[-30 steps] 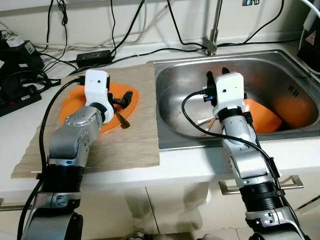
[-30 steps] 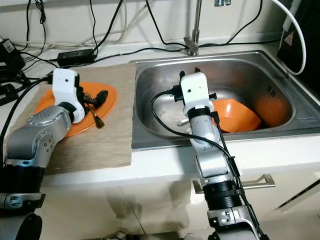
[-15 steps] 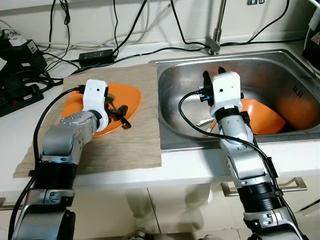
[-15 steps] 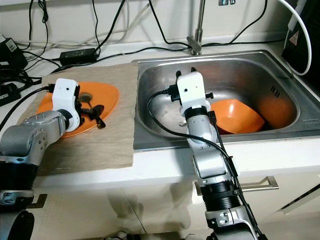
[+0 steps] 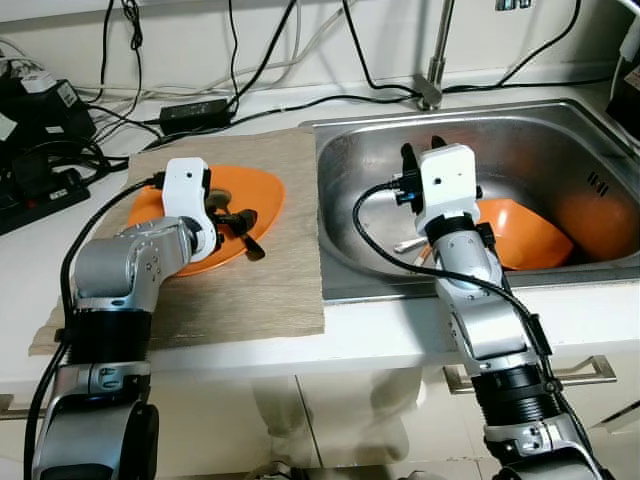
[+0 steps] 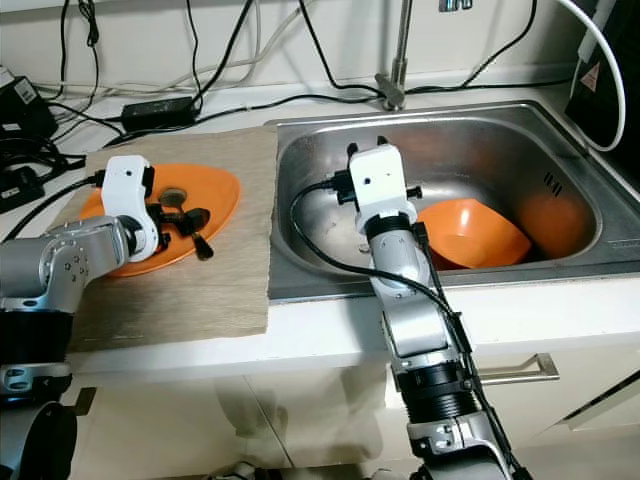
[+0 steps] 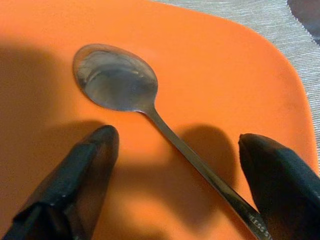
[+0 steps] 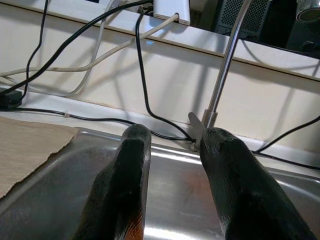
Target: Kitchen organization
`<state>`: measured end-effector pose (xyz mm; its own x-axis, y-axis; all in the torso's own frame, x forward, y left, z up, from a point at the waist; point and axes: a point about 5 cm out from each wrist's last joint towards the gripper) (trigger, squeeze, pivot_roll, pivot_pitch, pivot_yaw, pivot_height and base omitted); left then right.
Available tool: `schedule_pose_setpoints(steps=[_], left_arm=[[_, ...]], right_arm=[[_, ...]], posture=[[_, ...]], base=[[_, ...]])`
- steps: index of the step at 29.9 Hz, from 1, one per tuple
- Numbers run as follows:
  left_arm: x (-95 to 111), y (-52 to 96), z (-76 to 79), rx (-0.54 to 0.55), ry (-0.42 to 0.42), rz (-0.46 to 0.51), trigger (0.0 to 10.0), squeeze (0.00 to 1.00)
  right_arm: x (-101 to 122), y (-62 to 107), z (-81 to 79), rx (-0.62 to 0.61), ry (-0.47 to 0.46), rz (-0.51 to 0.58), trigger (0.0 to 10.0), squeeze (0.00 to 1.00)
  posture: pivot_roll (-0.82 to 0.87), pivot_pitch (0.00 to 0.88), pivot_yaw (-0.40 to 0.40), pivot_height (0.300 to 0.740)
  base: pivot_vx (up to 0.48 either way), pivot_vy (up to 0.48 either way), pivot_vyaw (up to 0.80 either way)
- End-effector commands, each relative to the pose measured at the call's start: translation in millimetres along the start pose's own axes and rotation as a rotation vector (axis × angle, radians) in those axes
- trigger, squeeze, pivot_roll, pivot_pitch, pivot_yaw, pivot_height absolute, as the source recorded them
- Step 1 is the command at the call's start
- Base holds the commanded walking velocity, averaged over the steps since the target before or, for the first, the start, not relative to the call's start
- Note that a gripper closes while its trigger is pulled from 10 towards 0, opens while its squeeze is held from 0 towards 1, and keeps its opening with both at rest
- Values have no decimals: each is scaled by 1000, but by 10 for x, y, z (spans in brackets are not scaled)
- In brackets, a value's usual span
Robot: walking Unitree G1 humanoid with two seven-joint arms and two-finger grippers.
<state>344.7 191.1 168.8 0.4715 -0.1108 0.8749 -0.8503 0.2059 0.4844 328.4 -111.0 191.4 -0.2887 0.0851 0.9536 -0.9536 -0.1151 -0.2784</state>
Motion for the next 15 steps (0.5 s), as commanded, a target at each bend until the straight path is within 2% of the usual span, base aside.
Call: schedule_pose_setpoints(steps=[1,9,11,15], left_arm=[[-74,-30,4,-15,27,-41,0,0],[-96,-44,-41,-12,11,-42,0,0],[-114,-45,-42,-9,-75,-37,0,0],[-135,-52,-27,-20,-101,-39,0,0]], right_arm=[[70,-46,-47,20,-4,14,10000,0],[76,-59,-48,22,-3,15,10000,0],[76,-60,-58,25,-5,13,10000,0],[63,-59,-70,32,-4,8,10000,0]], posture=[[-79,0,124,740],[-77,0,121,740],[-72,0,115,740],[-70,0,115,740]], base=[[0,0,0],[0,0,0],[0,0,0],[0,0,0]])
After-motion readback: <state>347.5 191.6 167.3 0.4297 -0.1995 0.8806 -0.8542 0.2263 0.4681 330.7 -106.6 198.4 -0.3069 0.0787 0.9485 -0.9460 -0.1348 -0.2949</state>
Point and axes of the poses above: a point about 5 cm out from each wrist's last joint towards the gripper, its own y axis pointing back from the gripper into the wrist, its own x axis along the axis of the wrist's last joint, z = x × y, and after that the axes turned 11 degrees about -y, right-handed
